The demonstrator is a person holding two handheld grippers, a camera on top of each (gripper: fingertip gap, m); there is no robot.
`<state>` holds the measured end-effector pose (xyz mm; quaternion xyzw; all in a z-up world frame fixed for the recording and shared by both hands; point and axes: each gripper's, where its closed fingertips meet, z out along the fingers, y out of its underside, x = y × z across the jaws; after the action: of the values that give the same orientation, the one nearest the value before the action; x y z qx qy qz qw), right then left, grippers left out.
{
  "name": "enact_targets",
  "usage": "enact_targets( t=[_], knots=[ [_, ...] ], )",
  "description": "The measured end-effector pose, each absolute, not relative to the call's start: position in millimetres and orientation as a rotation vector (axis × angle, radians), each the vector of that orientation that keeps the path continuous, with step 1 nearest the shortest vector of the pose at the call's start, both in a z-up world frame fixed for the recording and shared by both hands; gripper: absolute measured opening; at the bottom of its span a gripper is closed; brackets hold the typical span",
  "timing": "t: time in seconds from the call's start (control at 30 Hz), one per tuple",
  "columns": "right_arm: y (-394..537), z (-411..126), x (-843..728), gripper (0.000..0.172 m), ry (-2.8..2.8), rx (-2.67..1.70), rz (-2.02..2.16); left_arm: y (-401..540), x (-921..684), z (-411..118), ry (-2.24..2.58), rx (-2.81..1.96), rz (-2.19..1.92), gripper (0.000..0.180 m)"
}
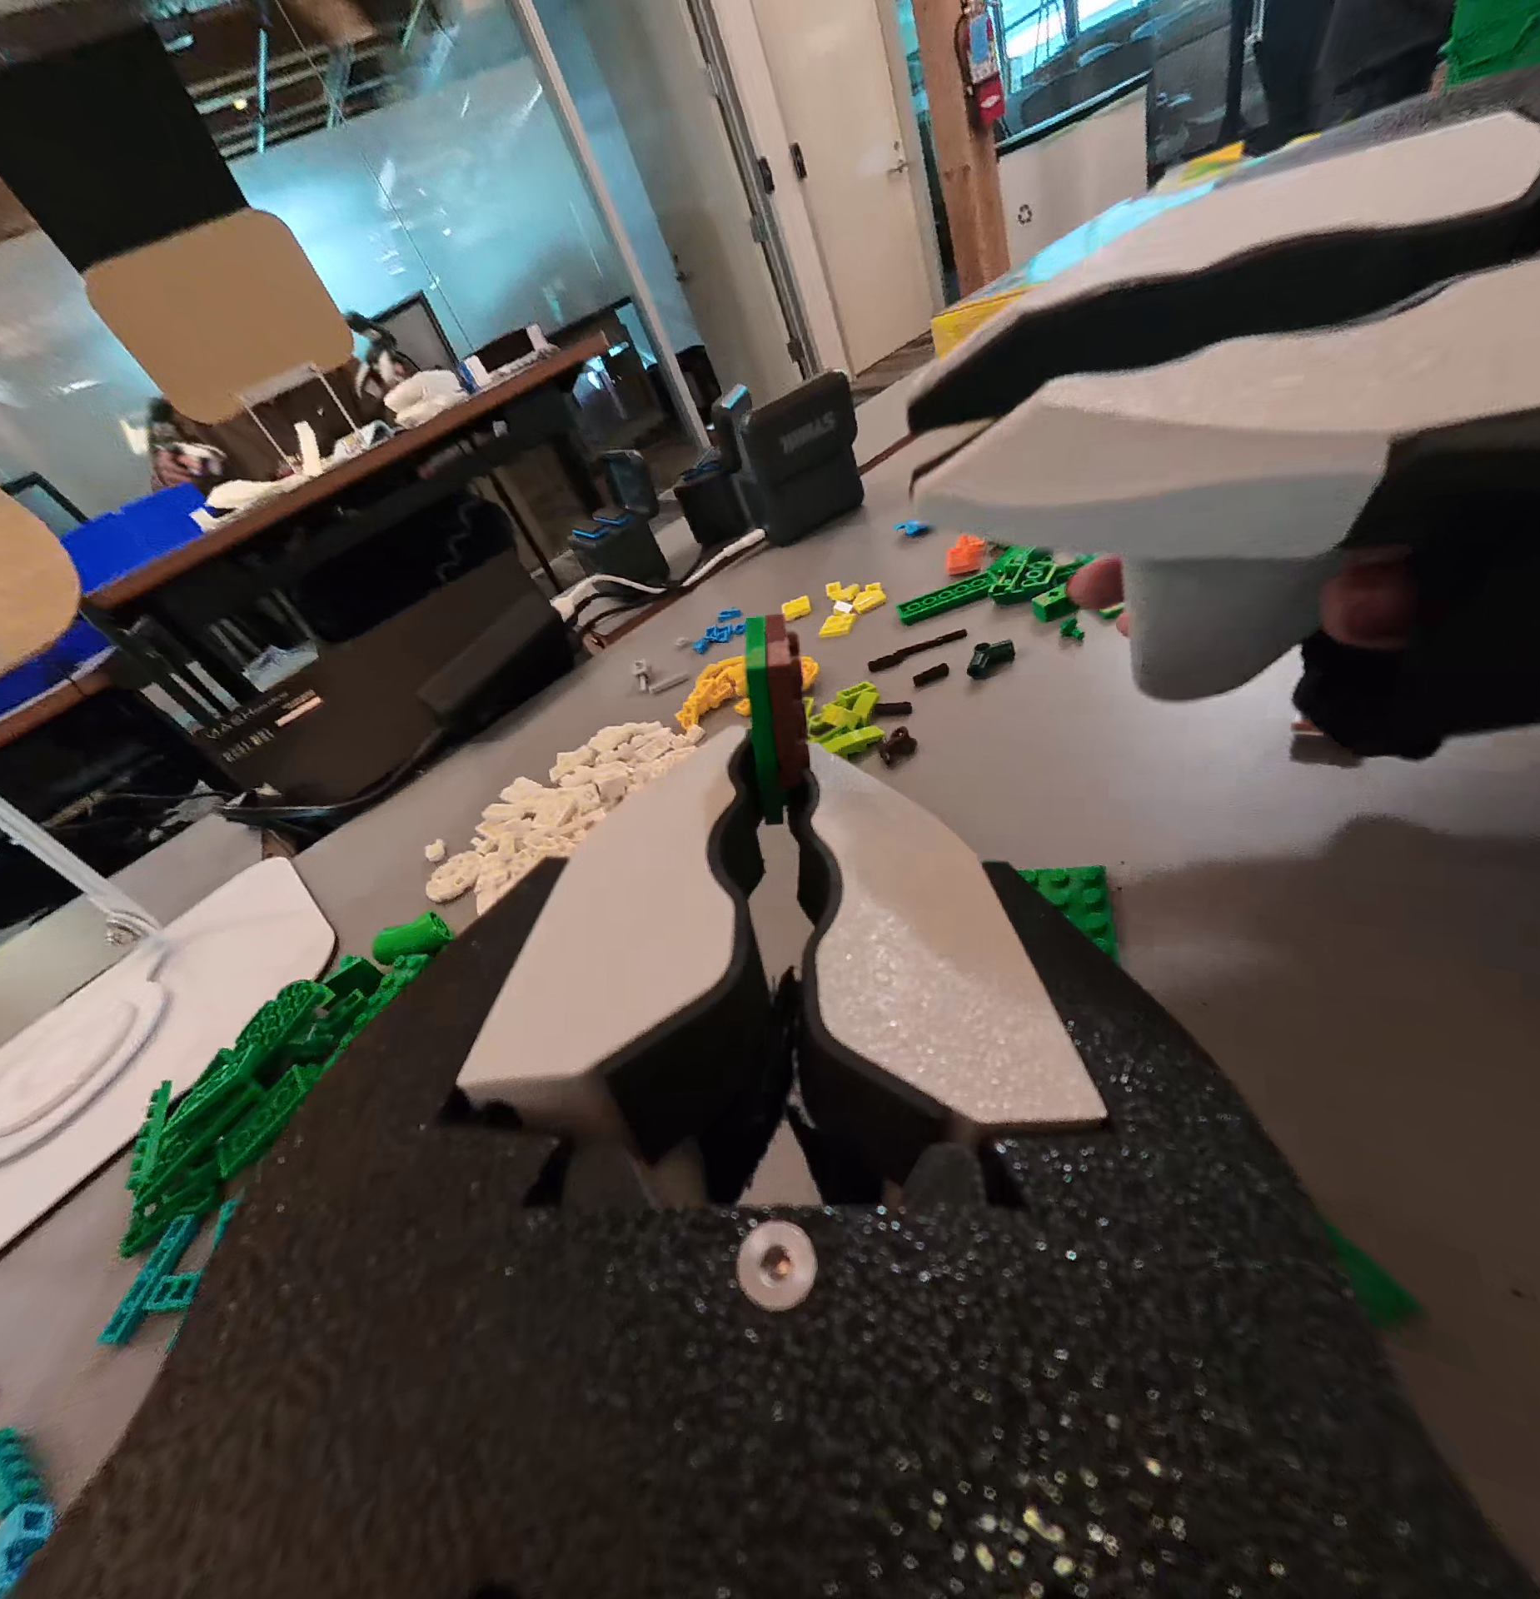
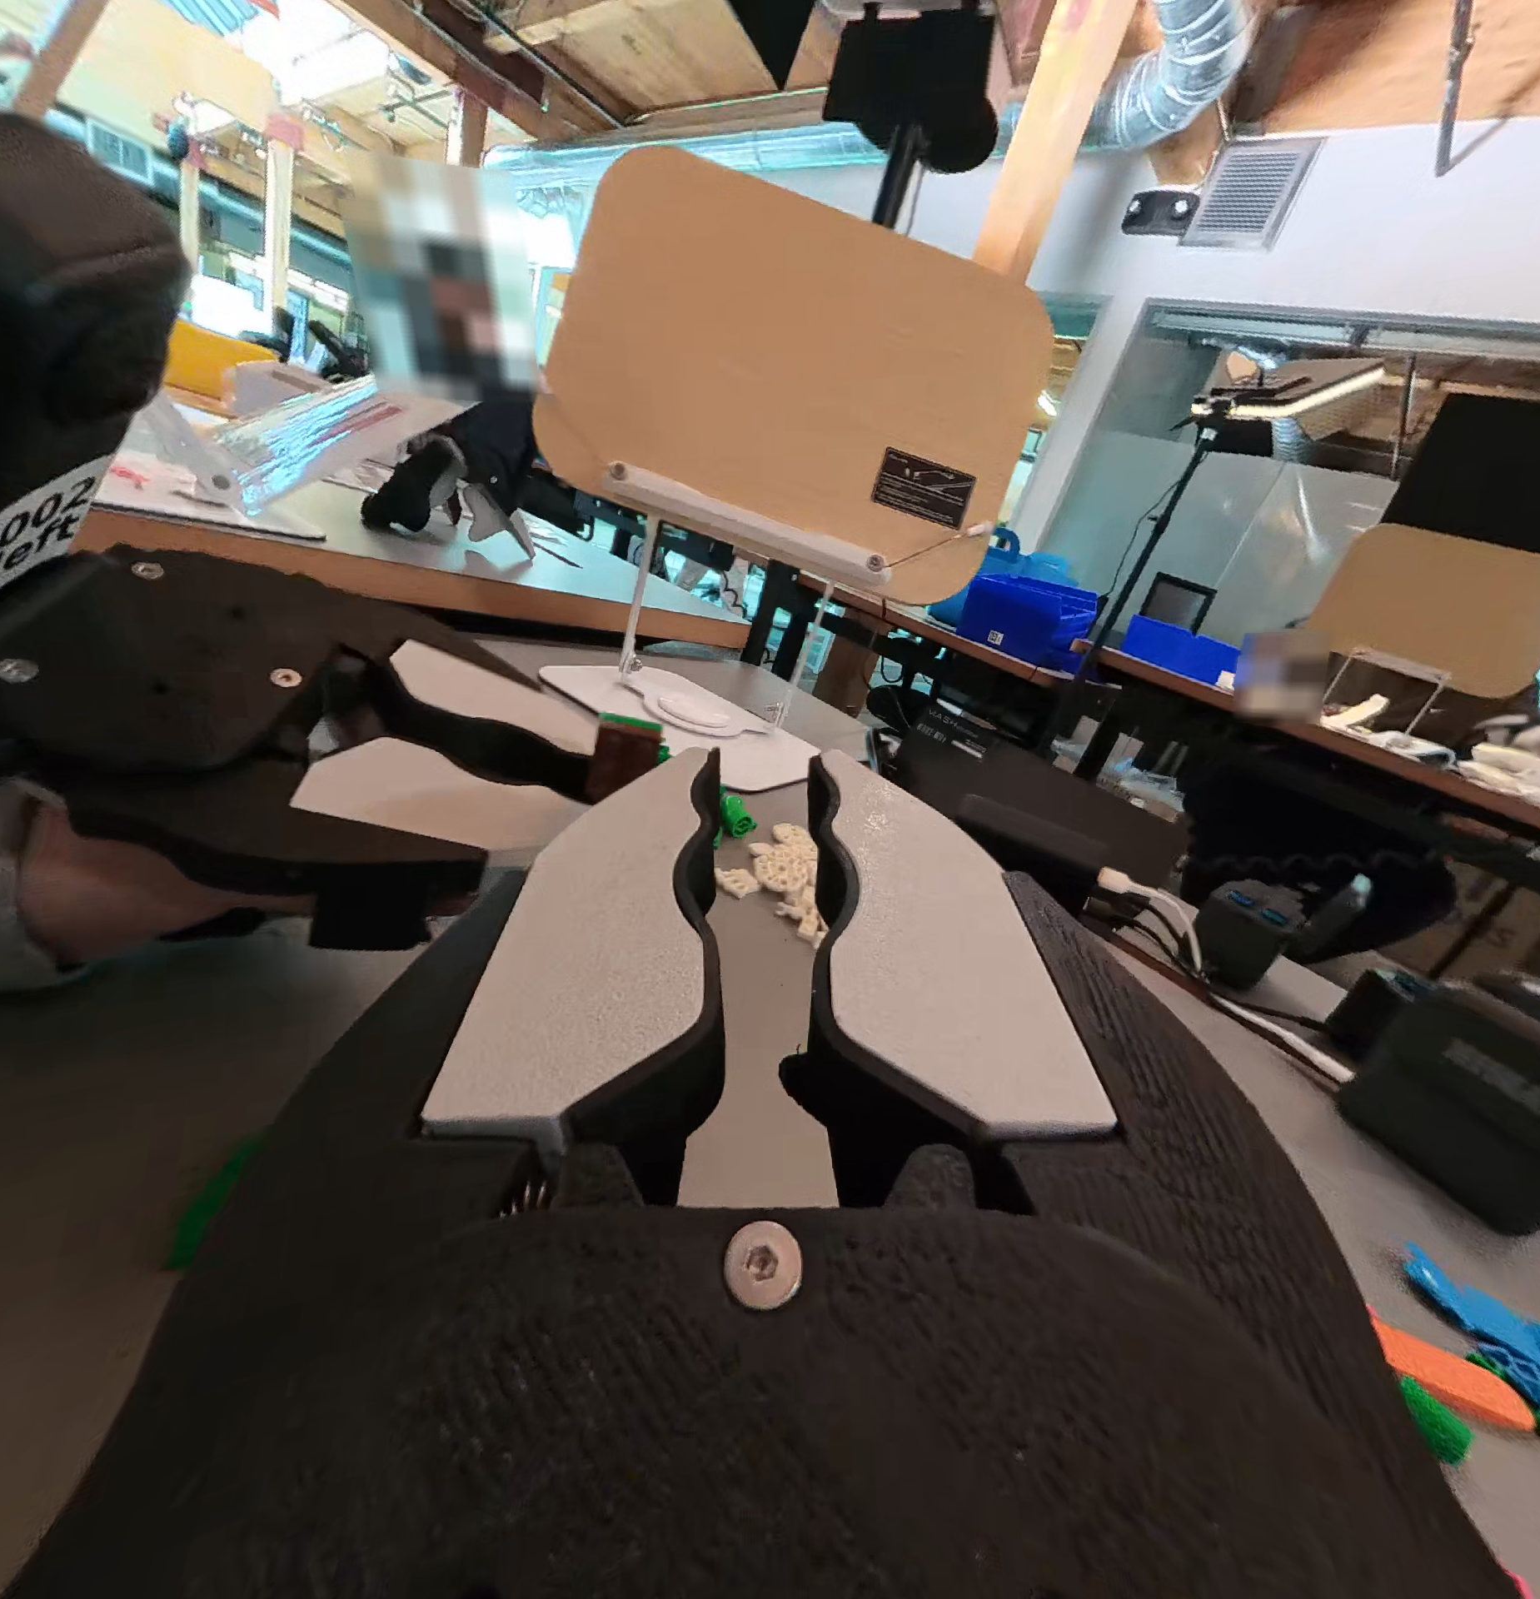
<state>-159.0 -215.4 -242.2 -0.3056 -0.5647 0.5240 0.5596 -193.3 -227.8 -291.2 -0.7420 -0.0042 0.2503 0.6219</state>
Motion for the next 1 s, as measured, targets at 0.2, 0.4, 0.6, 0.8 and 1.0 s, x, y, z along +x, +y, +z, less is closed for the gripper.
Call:
enact_targets(
  t=[0.2, 0.4, 0.6, 0.8, 1.0],
  knots=[
    [-231.4, -256.5, -158.0, 0.013, -1.395, -0.517, 1.008, -226.2, -189.0, -290.4, 0.046, -1.688, 0.64, 0.003],
    [-247.4, -265.0, -156.3, 0.013, -1.442, -0.364, 0.857, -229.1, -195.1, -287.9, -0.028, -1.673, 0.613, 0.003],
    [-249.0, -263.9, -154.7, 0.013, -1.436, -0.303, 0.766, -232.3, -201.0, -285.6, -0.073, -1.659, 0.61, 0.004],
    [-236.0, -258.8, -158.0, 0.014, -1.408, -0.381, 0.774, -232.0, -202.8, -289.0, -0.053, -1.681, 0.662, 0.004],
    [-234.5, -264.7, -164.3, 0.028, -1.47, -0.598, 1.04, -228.7, -204.0, -297.0, 0.049, -1.728, 0.815, 0.003]
  ],
)
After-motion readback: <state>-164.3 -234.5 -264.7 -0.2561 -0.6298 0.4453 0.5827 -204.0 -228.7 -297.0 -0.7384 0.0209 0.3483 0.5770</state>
